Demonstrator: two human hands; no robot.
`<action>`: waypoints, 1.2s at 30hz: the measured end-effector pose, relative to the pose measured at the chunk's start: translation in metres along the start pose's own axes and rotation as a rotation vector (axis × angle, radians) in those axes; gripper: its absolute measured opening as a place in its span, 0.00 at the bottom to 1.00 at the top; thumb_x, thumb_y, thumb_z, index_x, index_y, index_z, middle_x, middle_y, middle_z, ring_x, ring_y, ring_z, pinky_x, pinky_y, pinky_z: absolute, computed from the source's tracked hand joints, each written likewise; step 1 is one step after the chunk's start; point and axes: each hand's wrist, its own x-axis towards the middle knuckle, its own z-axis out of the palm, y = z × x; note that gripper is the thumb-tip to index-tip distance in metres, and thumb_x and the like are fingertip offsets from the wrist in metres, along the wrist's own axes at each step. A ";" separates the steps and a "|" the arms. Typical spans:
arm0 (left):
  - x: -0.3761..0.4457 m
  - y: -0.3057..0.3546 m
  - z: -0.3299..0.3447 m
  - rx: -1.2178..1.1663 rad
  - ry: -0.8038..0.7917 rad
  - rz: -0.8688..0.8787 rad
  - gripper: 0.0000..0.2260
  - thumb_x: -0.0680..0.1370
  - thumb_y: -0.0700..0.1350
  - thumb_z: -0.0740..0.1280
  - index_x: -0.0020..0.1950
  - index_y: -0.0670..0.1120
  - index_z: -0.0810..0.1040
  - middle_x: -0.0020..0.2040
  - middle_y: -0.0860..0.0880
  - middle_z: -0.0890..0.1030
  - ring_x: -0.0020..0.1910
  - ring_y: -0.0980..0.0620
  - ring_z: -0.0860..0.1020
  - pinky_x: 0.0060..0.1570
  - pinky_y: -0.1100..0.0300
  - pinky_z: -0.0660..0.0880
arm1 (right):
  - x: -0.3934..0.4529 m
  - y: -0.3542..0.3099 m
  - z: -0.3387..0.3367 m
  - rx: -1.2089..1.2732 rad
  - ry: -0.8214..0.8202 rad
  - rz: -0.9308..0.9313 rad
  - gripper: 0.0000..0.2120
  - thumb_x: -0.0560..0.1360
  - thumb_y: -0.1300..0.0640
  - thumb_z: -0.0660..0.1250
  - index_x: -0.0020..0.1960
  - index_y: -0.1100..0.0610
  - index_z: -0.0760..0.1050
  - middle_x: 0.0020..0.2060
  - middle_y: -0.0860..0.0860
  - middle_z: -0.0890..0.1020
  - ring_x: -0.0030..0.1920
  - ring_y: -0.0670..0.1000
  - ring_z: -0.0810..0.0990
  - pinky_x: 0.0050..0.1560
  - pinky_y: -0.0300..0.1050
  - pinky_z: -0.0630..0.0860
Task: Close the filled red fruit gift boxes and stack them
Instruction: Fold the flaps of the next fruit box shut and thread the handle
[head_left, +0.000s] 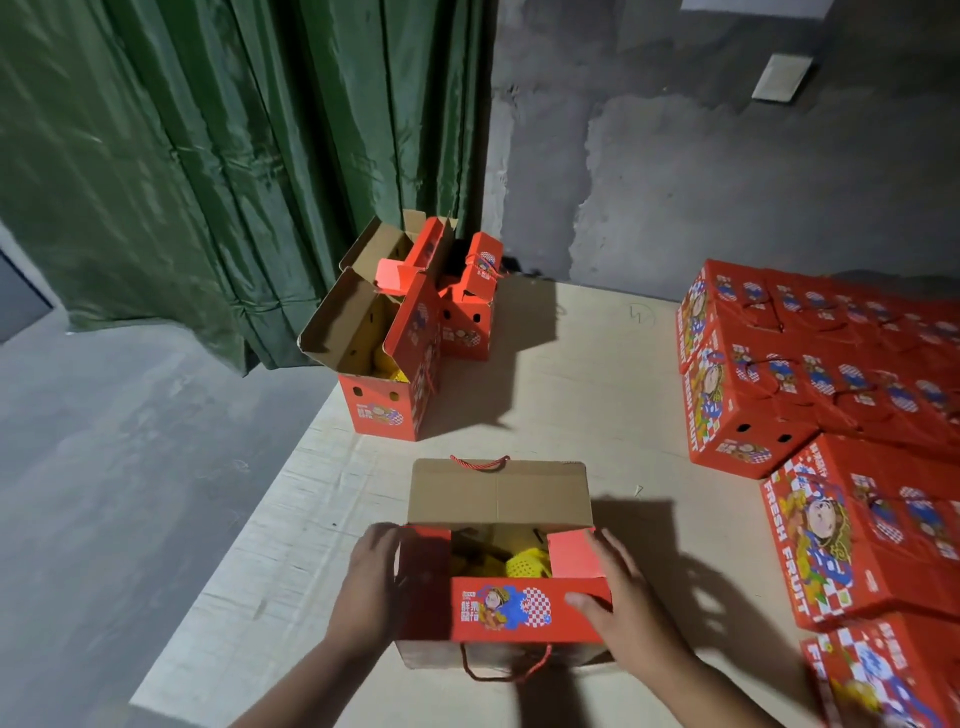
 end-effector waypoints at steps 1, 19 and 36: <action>0.002 -0.004 0.002 -0.063 -0.006 -0.099 0.27 0.73 0.39 0.78 0.67 0.60 0.75 0.65 0.55 0.75 0.64 0.51 0.76 0.63 0.53 0.75 | 0.004 -0.002 0.002 0.080 -0.019 0.058 0.43 0.77 0.52 0.77 0.84 0.47 0.56 0.78 0.48 0.66 0.74 0.45 0.70 0.69 0.36 0.69; 0.022 -0.002 -0.013 -0.470 -0.308 -0.246 0.34 0.75 0.35 0.76 0.74 0.61 0.70 0.69 0.54 0.78 0.62 0.53 0.80 0.57 0.49 0.82 | 0.009 -0.011 -0.006 0.534 -0.094 0.263 0.50 0.68 0.67 0.83 0.80 0.48 0.59 0.64 0.52 0.80 0.62 0.54 0.82 0.62 0.58 0.81; 0.020 0.001 -0.015 0.003 -0.227 0.034 0.37 0.75 0.76 0.62 0.76 0.55 0.74 0.72 0.63 0.71 0.70 0.64 0.72 0.69 0.72 0.65 | 0.004 -0.002 -0.013 0.054 0.068 -0.035 0.27 0.75 0.45 0.77 0.72 0.48 0.75 0.75 0.41 0.65 0.77 0.41 0.64 0.76 0.35 0.59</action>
